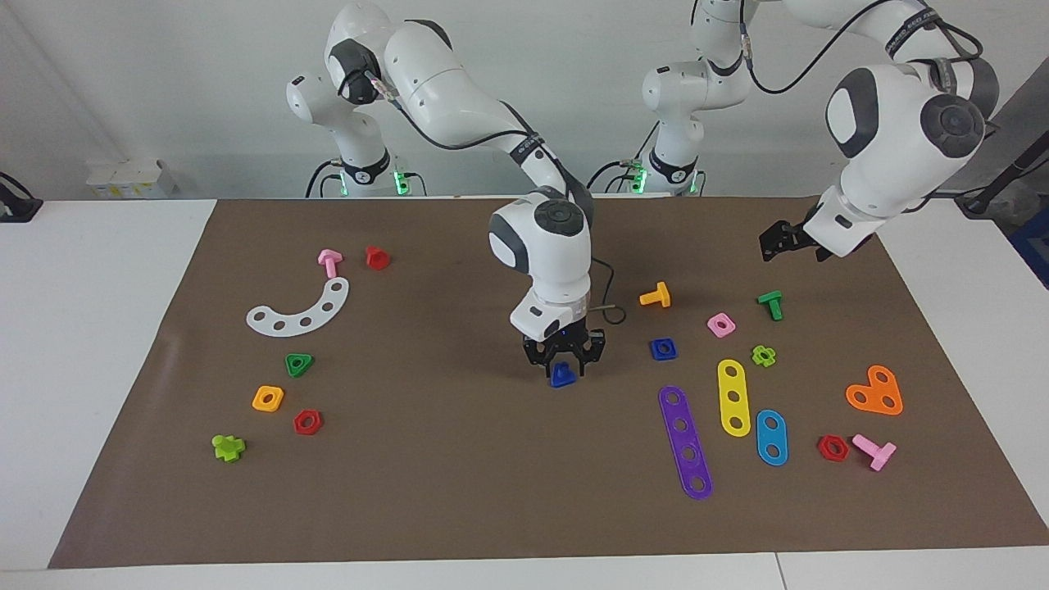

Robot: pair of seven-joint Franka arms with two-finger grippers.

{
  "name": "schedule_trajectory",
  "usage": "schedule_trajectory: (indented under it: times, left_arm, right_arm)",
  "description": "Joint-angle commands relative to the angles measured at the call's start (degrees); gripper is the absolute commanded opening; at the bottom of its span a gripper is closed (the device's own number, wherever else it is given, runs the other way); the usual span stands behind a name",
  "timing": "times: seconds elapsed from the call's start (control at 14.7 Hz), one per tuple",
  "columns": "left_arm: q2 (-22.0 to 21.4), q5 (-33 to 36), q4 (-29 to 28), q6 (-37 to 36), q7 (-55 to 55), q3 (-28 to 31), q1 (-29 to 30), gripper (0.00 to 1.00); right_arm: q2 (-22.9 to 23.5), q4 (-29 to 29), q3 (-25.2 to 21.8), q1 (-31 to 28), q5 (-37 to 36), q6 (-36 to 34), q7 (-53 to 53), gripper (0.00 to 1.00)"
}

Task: Unscrew and place screws in storage area

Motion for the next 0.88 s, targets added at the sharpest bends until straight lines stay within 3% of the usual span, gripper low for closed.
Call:
schedule_trajectory:
  times: [0.0, 0.07, 0.14, 0.2, 0.41, 0.54, 0.68, 0.81]
  left_arm:
    - [-4.3, 0.8, -1.2, -1.4, 0.8, 0.0, 0.3, 1.00]
    - [-4.4, 0.5, -1.0, -1.4, 0.7, 0.0, 0.3, 1.00]
    - [-4.6, 0.4, -0.8, -1.1, 0.8, 0.0, 0.2, 1.00]
    - [-4.8, 0.1, -0.4, -0.8, 0.7, 0.0, 0.1, 1.00]
    - [-4.8, 0.0, 1.0, -0.3, 0.8, 0.0, -0.1, 1.00]
    - [-4.4, 0.0, 3.3, -0.4, 0.8, 0.0, -0.2, 1.00]
    - [-3.7, 0.0, 6.2, -0.5, 0.7, 0.0, -0.4, 1.00]
    - [-2.5, -0.4, 9.1, -0.8, 0.6, 0.0, -0.3, 1.00]
  right_arm:
    - [-0.7, -1.6, 0.2, 0.2, -0.3, 1.1, -1.2, 0.57]
    - [-0.7, -1.6, 0.2, 0.6, -0.3, 1.0, -1.2, 0.50]
    - [-0.7, -1.7, 0.2, 0.6, -0.4, 0.9, -1.6, 0.31]
    - [-0.7, -1.6, 0.2, 0.6, -0.4, 0.5, -2.2, 0.00]
    - [-0.9, -0.6, 0.1, 0.4, -0.6, -1.0, -2.1, 0.00]
    - [-1.4, 0.4, -0.5, -0.3, -0.5, -5.7, -2.4, 0.00]
    - [-5.9, -0.3, -0.7, -3.7, -0.6, -6.4, -3.5, 0.00]
    - [-12.8, -5.1, -0.6, -8.7, -0.5, -8.3, -10.1, 0.00]
